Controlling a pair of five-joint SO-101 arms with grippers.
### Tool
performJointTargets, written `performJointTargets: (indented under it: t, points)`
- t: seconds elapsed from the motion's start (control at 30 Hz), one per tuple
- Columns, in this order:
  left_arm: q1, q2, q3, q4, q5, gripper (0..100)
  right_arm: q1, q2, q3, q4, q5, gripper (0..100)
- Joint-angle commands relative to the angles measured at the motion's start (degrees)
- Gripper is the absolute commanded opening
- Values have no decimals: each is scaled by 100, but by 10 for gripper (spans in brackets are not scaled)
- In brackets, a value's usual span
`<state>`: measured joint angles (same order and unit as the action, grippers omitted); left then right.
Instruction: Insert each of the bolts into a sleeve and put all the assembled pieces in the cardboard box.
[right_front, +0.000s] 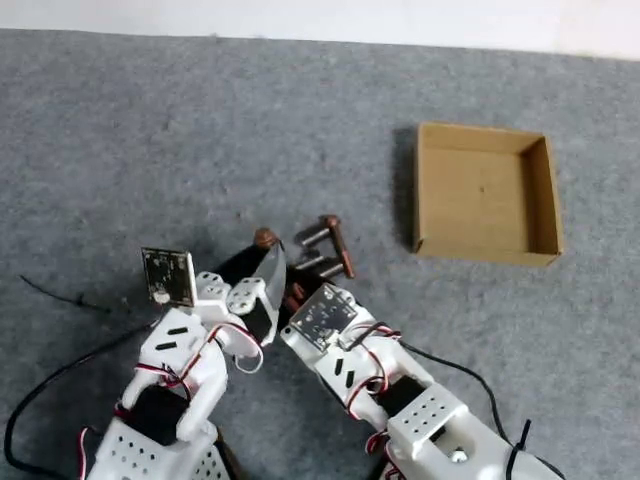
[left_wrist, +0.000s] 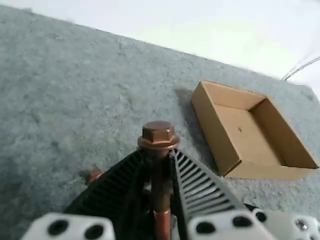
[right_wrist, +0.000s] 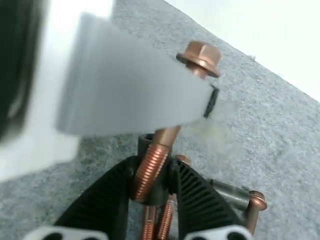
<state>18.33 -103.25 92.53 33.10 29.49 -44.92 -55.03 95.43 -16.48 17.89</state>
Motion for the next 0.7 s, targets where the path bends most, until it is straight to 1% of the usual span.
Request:
performJointTargets:
  t: [0.0,0.1,0.17,0.3,0.37,0.57,0.67]
  points:
    - [-22,-101,-286,-123,-79,6,119,-163,576,-215,-26,3]
    - [-558,-101,-690,-475,-62,6,127,-163,576,-215,-26,3]
    - [-743,-101,-646,-563,-62,5,127,-163,576,-215,-26,3]
    - [-418,-101,470,-624,-97,5,127,-163,576,-215,-26,3]
    - [-312,-101,418,-695,-105,5,127,-163,576,-215,-26,3]
    - [-470,-110,-207,-862,-70,5,136,-163,576,-215,-26,3]
    - [-479,-110,-321,-949,-62,5,136,-163,576,-215,-35,3]
